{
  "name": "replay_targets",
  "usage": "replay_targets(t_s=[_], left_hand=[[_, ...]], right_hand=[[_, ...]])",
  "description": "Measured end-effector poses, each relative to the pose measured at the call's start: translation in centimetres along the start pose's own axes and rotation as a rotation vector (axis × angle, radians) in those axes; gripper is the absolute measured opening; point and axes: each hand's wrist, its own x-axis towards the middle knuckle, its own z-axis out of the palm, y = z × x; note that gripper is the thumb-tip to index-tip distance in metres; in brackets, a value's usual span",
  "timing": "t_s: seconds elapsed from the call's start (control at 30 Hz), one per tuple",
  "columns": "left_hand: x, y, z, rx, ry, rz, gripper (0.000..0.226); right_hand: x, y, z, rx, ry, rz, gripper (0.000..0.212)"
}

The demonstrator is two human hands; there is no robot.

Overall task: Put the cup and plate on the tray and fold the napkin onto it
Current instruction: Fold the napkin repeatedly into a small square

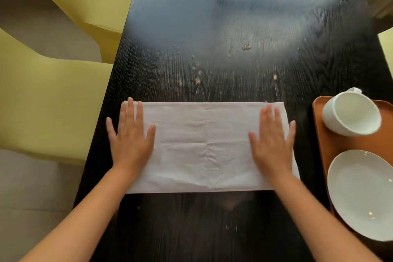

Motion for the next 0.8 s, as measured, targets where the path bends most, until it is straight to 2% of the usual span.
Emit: replay_targets(t_s=[0.1, 0.2, 0.27, 0.43, 0.63, 0.8], left_hand=[[-4.1, 5.5, 0.1, -0.087, 0.014, 0.200, 0.061], [-7.6, 9.4, 1.7, -0.057, -0.088, 0.331, 0.055], [-8.5, 9.5, 2.8, -0.022, -0.143, 0.321, 0.053], [-8.2, 6.6, 3.2, 0.040, -0.152, 0.304, 0.054], [-9.1, 1.5, 2.5, 0.050, -0.156, 0.157, 0.061], [-10.3, -1.2, 1.2, 0.083, -0.160, 0.044, 0.065]], right_hand=[[-4.4, -5.8, 1.4, 0.093, -0.011, -0.188, 0.062], [-6.5, -8.0, 3.3, 0.045, -0.086, -0.198, 0.058], [-6.7, -7.2, 4.1, 0.027, -0.124, -0.171, 0.057], [-6.7, -2.7, 3.7, -0.001, -0.153, -0.110, 0.061], [-7.2, 3.4, 2.6, -0.026, -0.112, 0.064, 0.058], [-7.9, 4.4, 2.7, -0.027, -0.083, 0.141, 0.059]])
